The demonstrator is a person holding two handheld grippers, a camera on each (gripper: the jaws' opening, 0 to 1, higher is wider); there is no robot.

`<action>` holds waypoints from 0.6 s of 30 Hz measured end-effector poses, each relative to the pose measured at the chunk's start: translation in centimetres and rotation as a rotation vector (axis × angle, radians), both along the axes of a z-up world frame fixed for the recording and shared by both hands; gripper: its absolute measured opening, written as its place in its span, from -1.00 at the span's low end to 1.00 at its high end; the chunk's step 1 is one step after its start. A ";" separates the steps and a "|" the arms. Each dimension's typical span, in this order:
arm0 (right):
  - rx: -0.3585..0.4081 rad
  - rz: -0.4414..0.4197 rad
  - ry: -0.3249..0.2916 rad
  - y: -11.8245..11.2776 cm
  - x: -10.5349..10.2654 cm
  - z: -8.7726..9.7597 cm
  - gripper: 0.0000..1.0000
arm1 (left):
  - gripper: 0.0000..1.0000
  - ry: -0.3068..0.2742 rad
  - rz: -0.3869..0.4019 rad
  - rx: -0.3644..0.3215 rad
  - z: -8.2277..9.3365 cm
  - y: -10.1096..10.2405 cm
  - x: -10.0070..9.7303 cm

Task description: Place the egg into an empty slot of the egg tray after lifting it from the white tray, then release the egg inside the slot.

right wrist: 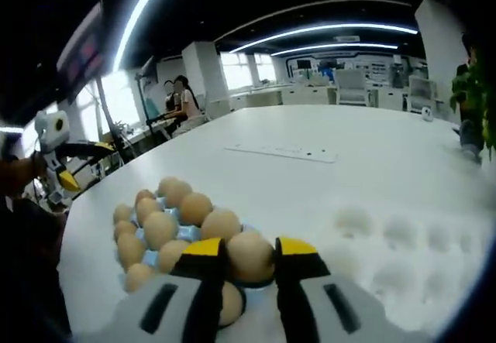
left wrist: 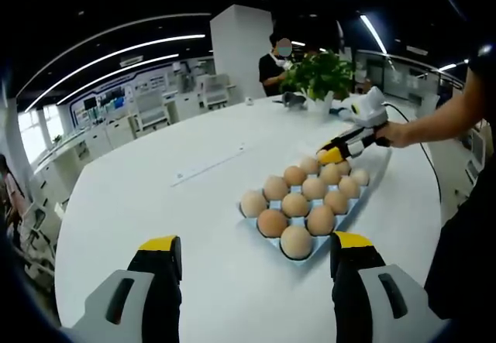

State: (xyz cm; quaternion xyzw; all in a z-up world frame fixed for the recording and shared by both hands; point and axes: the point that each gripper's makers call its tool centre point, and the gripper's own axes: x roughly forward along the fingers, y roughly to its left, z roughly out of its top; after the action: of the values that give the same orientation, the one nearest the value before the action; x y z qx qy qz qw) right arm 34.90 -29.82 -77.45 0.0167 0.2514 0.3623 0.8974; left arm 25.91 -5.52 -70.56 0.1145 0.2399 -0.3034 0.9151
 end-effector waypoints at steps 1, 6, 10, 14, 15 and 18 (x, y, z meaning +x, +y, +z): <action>0.002 0.009 0.002 0.0 0.1 0.0 -0.50 | 0.59 0.000 0.000 0.001 0.0 0.0 0.0; 0.003 0.062 0.002 0.3 -0.2 0.0 -0.50 | 0.59 0.003 -0.002 0.002 -0.1 0.0 0.0; -0.006 0.114 -0.021 0.4 -0.3 0.0 -0.49 | 0.59 0.002 0.001 -0.001 -0.1 0.0 0.0; -0.004 0.142 -0.040 0.6 -0.2 0.0 -0.49 | 0.59 0.004 0.005 0.004 -0.2 0.1 0.0; -0.012 0.149 -0.047 0.7 -0.3 0.0 -0.49 | 0.59 0.004 0.006 0.003 -0.2 0.1 0.0; -0.020 0.160 -0.060 0.8 -0.3 -0.1 -0.47 | 0.59 0.005 0.011 0.003 -0.2 0.2 -0.1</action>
State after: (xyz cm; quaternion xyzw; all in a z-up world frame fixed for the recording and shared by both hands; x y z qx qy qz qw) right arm 34.60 -29.02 -77.51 -0.0231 0.2288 0.4305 0.8728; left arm 25.84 -5.32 -70.76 0.1137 0.2430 -0.2983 0.9160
